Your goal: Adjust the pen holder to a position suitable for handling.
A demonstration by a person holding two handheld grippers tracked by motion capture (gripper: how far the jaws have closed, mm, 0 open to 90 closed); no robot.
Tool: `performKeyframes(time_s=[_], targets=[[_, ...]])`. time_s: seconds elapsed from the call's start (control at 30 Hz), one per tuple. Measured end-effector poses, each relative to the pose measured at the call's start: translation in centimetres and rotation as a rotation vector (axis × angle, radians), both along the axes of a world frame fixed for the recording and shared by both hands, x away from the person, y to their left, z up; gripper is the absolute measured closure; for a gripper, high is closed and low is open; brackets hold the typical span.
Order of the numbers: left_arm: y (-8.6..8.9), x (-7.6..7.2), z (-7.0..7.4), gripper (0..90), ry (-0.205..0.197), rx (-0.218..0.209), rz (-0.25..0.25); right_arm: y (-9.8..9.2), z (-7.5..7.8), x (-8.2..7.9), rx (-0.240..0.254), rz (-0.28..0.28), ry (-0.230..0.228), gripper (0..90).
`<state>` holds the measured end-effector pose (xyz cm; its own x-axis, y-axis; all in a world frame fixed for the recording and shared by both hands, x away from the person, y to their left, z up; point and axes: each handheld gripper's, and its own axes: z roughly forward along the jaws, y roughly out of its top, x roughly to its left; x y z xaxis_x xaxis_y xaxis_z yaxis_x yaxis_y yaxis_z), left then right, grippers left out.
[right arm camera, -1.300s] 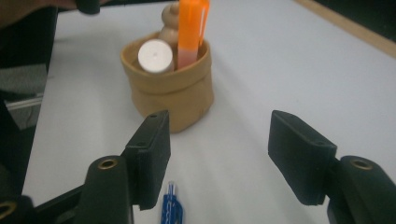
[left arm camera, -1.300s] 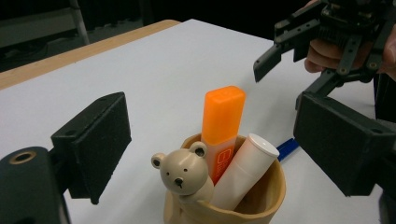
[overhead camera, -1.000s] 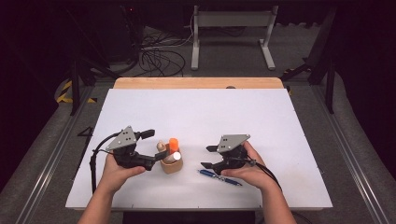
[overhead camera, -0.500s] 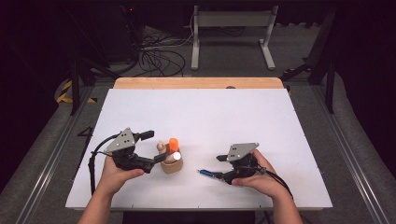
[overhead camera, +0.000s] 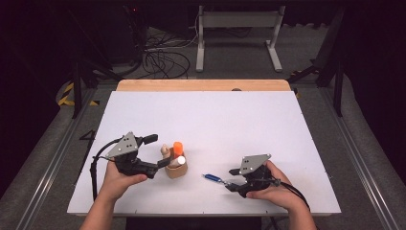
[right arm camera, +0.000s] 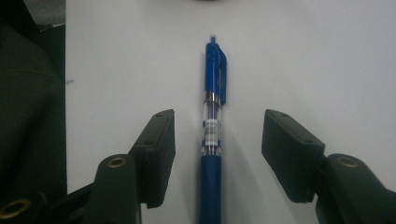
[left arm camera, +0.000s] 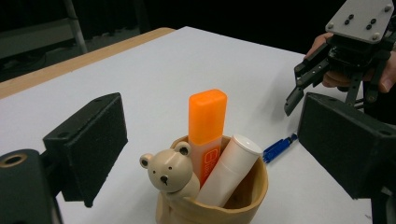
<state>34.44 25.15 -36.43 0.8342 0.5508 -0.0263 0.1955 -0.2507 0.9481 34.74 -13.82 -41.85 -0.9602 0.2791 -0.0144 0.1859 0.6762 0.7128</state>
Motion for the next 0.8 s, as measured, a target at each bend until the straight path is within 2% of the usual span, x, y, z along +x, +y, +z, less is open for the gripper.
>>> performKeyframes(time_s=[0.4, 0.57, 0.8], targets=[[0.0, 0.0, -0.1, 9.0, 0.009, -0.003, -0.002, -0.9, -0.8, -0.5, -0.051, 0.008, 0.0, 53.2], [0.0, 0.0, -0.1, 9.3, 0.01, -0.004, -0.002, -1.1, -0.9, -0.7, -0.074, -0.006, -0.008, 55.5], [0.0, 0.1, -0.2, 9.7, 0.012, -0.006, -0.001, -1.0, -0.8, -1.2, -0.081, -0.04, -0.002, 60.4]])
